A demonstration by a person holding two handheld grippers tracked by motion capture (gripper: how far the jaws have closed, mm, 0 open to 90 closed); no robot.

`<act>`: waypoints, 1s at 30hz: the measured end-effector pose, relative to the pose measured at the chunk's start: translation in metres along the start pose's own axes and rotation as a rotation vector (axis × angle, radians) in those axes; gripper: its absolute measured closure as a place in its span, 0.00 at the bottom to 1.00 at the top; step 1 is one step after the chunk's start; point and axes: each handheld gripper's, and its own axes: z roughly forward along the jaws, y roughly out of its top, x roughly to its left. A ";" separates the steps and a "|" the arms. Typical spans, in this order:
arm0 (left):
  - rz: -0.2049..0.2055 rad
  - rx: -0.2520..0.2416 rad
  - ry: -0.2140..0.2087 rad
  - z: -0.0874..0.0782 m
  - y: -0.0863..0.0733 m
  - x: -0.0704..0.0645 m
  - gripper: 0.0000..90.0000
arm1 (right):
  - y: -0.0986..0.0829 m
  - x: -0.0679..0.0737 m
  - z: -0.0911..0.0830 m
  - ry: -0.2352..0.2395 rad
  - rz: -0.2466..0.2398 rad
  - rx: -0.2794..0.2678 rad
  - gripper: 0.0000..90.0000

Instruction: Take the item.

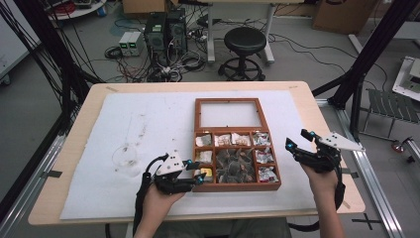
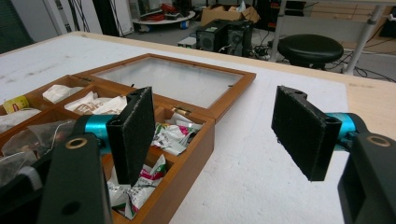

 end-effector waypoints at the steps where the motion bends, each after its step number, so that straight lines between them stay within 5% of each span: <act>1: 0.002 0.000 0.000 0.000 0.000 0.000 0.61 | 0.000 0.000 0.000 0.000 0.000 0.000 0.35; 11: 0.024 0.019 0.014 0.003 -0.003 -0.006 0.62 | 0.003 0.002 0.001 0.003 -0.003 -0.006 0.35; 21: -0.027 0.017 0.010 -0.002 -0.004 -0.001 0.68 | 0.006 0.003 -0.001 0.009 -0.012 -0.014 0.35; 30: -0.003 0.091 0.031 0.006 -0.005 -0.003 0.68 | 0.005 0.004 0.000 0.016 -0.017 -0.016 0.35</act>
